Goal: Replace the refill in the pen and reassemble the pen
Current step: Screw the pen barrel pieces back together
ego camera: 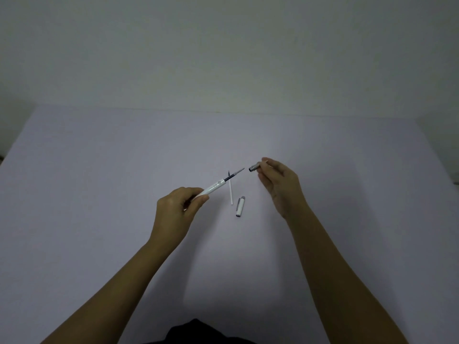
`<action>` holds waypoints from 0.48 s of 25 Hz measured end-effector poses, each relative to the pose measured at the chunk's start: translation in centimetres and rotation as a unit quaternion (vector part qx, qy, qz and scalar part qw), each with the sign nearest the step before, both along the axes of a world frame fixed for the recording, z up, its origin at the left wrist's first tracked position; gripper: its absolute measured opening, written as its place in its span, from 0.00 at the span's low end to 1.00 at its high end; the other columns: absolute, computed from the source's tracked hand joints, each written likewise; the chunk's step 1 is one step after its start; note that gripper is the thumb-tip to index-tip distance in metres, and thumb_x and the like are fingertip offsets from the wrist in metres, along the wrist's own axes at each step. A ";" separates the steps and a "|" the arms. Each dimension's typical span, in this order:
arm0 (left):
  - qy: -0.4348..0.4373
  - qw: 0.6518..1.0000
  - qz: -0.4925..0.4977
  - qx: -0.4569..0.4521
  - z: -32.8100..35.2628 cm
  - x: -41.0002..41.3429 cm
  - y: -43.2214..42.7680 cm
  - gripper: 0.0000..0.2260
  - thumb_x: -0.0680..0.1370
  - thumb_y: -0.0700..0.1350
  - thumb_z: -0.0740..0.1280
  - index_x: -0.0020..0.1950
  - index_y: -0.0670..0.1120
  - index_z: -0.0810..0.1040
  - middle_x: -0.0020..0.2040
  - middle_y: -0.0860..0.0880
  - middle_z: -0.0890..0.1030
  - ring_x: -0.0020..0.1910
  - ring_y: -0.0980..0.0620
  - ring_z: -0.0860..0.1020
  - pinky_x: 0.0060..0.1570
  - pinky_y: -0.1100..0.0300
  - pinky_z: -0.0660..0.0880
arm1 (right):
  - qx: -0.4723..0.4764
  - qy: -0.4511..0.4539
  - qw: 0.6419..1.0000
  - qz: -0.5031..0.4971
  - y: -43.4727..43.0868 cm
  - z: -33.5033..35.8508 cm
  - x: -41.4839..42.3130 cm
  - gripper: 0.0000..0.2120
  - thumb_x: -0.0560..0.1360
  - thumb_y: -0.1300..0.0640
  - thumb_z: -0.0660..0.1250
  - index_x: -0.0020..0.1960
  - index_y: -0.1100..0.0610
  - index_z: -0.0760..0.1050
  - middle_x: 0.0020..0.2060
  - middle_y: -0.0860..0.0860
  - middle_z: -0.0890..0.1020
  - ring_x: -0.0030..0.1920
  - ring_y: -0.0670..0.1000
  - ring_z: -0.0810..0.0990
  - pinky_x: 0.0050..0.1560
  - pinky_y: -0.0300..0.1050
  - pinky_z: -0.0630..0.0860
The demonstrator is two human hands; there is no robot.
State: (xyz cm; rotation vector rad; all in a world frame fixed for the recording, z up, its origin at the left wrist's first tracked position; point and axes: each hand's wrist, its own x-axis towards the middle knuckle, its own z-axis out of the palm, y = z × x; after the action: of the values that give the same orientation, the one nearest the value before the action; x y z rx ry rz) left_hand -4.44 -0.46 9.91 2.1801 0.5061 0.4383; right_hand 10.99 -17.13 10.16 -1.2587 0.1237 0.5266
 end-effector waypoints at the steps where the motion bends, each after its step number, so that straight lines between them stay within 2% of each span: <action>1: -0.001 1.000 -0.003 0.005 0.0 0.0 0.0 0.05 0.74 0.44 0.69 0.47 0.45 0.82 0.36 0.49 0.81 0.41 0.56 0.75 0.36 0.74 0.68 | 0.009 0.000 1.000 0.000 0.2 0.2 -0.2 0.06 0.75 0.66 0.64 0.47 0.57 0.77 0.42 0.51 0.82 0.39 0.41 0.83 0.43 0.30 0.79; 8: -0.001 1.000 -0.011 0.018 0.3 -0.1 0.0 0.05 0.74 0.45 0.69 0.46 0.45 0.82 0.35 0.49 0.81 0.39 0.54 0.74 0.36 0.71 0.68 | 0.028 -0.017 0.999 0.021 1.0 1.3 -1.2 0.06 0.75 0.65 0.64 0.47 0.56 0.77 0.43 0.52 0.82 0.41 0.42 0.83 0.43 0.31 0.78; 12: -0.006 0.999 -0.015 0.035 0.7 0.0 0.0 0.06 0.74 0.45 0.69 0.46 0.44 0.82 0.35 0.48 0.81 0.33 0.53 0.75 0.36 0.68 0.68 | 0.014 -0.040 0.998 0.047 1.1 1.8 -1.8 0.06 0.75 0.64 0.65 0.47 0.55 0.77 0.43 0.52 0.83 0.43 0.43 0.83 0.45 0.32 0.79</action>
State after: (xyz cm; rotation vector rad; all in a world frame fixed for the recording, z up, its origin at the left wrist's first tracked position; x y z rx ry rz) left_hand -4.42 -0.44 10.57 2.2483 0.4556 0.4592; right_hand 9.20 -16.03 11.96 -1.2608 -0.0107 0.5557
